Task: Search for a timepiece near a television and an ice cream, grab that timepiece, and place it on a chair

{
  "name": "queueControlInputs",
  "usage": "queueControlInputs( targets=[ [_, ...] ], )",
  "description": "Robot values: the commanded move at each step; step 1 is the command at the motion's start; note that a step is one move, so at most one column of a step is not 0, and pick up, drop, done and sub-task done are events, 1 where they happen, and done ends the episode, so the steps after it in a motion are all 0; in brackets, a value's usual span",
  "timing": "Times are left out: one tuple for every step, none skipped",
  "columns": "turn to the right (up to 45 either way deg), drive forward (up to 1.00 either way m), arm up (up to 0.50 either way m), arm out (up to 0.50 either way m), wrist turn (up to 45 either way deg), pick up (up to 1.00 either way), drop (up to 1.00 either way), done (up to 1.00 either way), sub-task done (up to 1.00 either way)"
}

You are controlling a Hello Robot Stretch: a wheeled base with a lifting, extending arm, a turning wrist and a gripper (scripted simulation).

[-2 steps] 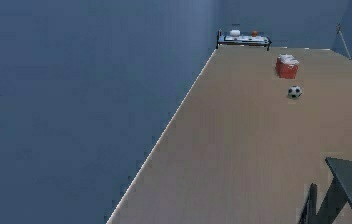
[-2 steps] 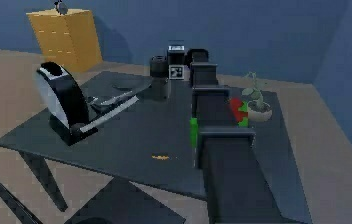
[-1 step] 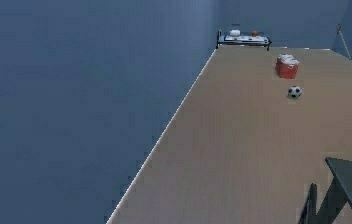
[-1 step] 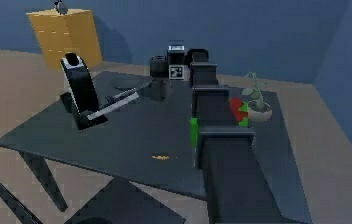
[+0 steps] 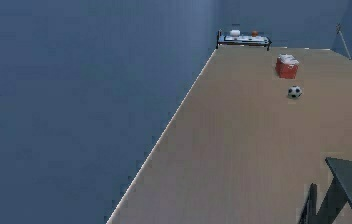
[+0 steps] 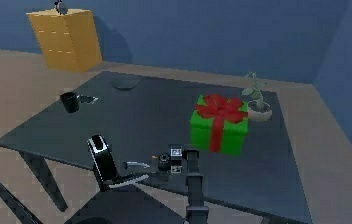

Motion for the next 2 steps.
queueControlInputs(
  targets=[
    [0.0,0.00,-0.32,0.00,0.0,0.00,0.00,0.00,0.00],
    [0.0,0.00,0.00,0.00,0.0,0.00,1.00,0.00,0.00]
  ],
)
